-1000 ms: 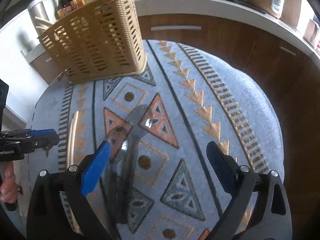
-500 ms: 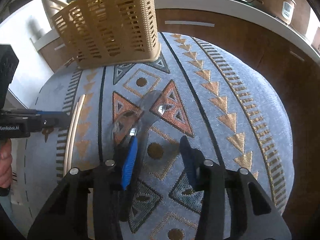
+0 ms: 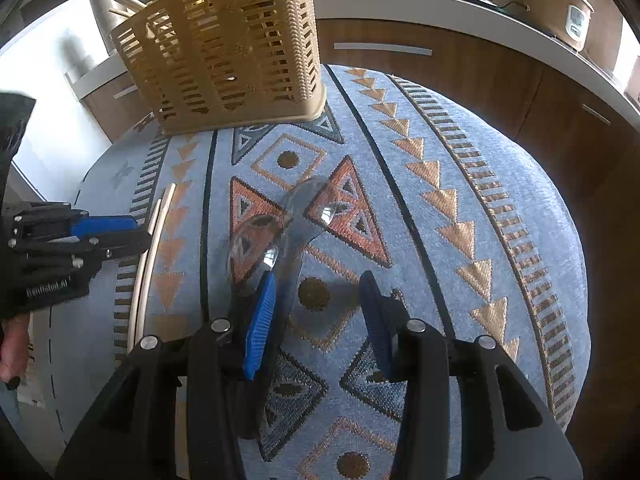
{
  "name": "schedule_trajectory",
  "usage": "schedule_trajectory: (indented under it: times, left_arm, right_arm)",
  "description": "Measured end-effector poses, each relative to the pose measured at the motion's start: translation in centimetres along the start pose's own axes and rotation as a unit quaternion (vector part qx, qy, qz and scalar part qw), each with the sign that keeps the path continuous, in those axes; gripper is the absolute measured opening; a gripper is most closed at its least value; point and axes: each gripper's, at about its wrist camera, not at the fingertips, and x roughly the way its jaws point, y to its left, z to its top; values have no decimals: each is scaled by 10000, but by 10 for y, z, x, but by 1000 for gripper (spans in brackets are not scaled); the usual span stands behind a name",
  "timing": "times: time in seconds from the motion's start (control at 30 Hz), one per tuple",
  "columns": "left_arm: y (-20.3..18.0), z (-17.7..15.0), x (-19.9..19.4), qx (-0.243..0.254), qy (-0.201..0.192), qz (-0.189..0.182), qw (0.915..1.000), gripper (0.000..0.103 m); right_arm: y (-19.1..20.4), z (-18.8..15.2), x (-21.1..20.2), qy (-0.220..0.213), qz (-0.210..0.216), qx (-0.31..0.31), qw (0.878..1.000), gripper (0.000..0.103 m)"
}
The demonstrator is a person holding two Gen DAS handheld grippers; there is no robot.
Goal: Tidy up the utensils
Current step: 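Grasp a single wooden chopstick with the left tool while the right tool grasps a clear spoon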
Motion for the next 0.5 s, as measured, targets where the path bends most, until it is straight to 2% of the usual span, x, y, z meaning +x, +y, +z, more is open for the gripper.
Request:
schedule_trajectory:
  times: [0.1, 0.17, 0.37, 0.5]
  left_arm:
    - [1, 7, 3, -116, 107, 65, 9999, 23]
    - [-6, 8, 4, -3, 76, 244, 9997, 23]
    - [-14, 8, 4, 206, 89, 339, 9992, 21]
    - [-25, 4, 7, 524, 85, 610, 9967, 21]
  right_arm:
    - [0, 1, 0, 10, 5, 41, 10000, 40]
    - [0, 1, 0, 21, 0, 53, 10000, 40]
    - [0, 4, 1, 147, -6, 32, 9999, 40]
    - [6, 5, 4, 190, -89, -63, 9998, 40]
